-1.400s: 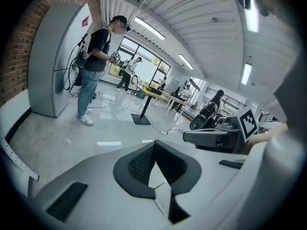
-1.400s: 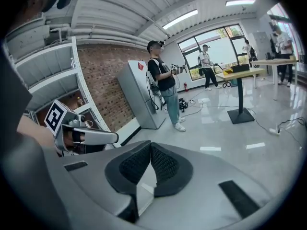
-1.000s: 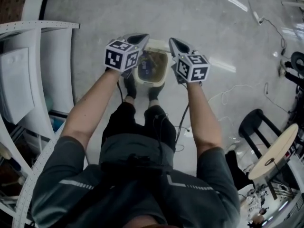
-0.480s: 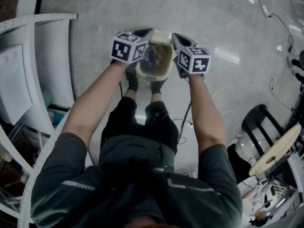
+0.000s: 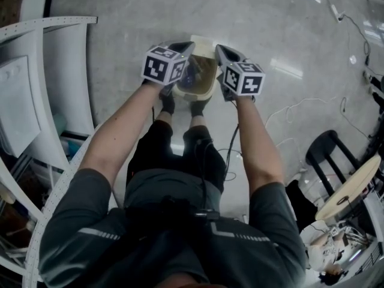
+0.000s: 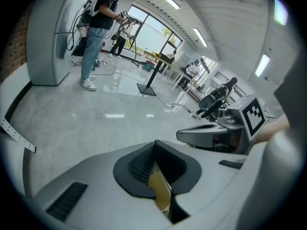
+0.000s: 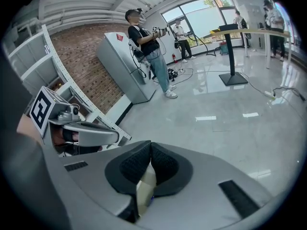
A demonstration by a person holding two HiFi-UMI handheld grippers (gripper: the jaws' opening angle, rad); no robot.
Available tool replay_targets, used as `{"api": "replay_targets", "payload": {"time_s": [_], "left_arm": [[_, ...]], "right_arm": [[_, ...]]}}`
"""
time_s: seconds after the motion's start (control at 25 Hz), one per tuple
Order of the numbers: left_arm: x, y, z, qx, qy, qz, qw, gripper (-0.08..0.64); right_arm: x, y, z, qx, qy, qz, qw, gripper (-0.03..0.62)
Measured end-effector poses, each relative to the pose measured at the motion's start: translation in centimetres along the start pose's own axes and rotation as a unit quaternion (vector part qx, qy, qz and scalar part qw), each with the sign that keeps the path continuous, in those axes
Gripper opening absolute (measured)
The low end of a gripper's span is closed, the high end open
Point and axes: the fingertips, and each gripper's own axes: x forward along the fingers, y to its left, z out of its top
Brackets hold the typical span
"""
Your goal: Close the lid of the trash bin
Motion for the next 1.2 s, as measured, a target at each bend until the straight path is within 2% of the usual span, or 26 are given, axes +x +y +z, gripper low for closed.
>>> {"api": "replay_targets", "payload": {"time_s": [0.28,0.76,1.08,1.2], "left_arm": [[-1.1,-0.4,-4.3,-0.01,0.031,0.001,0.9995,-0.002],[-1.8,-0.6,-12.7,-0.056,0.069,0.015,0.996,-0.002],[0.2,-0.2,-18.8,-0.063,0.107,0.014,0.9921,-0.002],[1.0,0.0,-20.8,-0.054,0.126,0.012,0.9905,-0.002]], "right_arm": [[-1.1,1.6,-4.4,-0.036,0.04,0.0,0.999,0.005],[-2.0,2.7,-12.8,-0.015,0.08,0.004,0.997,0.005],[-0.5,2.7,-18.7,0.011,0.114,0.002,0.993,0.005],[0.3,2.4,-20.6,0.027,0.13,0.005,0.991,0.005]]}}
